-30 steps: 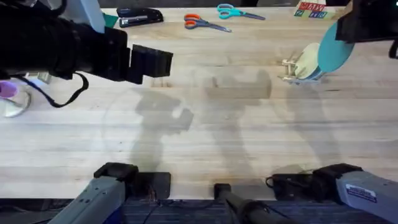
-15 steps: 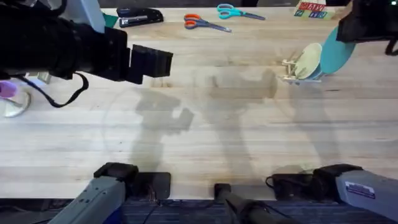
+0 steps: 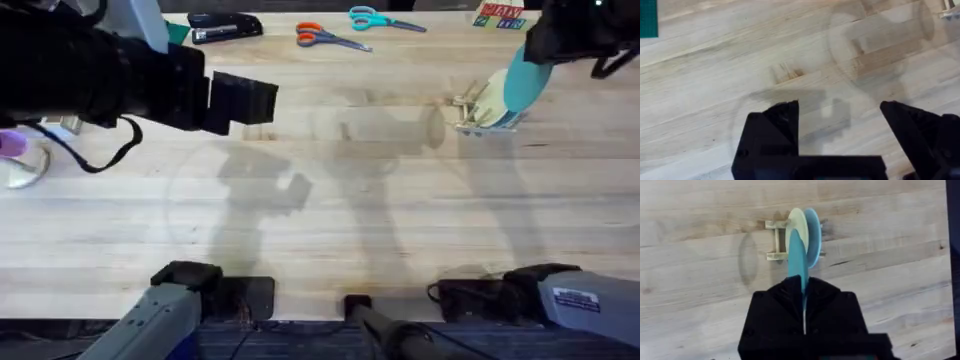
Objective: Pick up the plates from the table one by one and place each into a slot on the dish rack.
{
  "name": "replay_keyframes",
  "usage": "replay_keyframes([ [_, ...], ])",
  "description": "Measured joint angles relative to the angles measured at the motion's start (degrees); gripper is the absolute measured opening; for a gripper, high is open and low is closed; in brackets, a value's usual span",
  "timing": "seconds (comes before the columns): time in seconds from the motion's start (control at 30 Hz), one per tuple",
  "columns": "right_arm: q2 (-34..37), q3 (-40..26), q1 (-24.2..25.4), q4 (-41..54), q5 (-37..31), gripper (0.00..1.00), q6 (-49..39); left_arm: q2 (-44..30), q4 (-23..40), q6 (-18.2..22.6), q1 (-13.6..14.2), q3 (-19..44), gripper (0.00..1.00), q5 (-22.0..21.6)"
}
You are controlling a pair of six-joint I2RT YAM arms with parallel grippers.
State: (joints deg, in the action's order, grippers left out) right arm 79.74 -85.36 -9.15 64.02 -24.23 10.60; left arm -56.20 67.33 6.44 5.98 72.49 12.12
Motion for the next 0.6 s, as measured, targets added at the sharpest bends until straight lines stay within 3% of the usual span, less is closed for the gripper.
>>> replay_keyframes([
  [0.6,3.52,0.00,0.15,-2.31,0.00,0.029,-3.15,-0.01,0.00,0.00,0.00,0.00,0.994,0.00],
])
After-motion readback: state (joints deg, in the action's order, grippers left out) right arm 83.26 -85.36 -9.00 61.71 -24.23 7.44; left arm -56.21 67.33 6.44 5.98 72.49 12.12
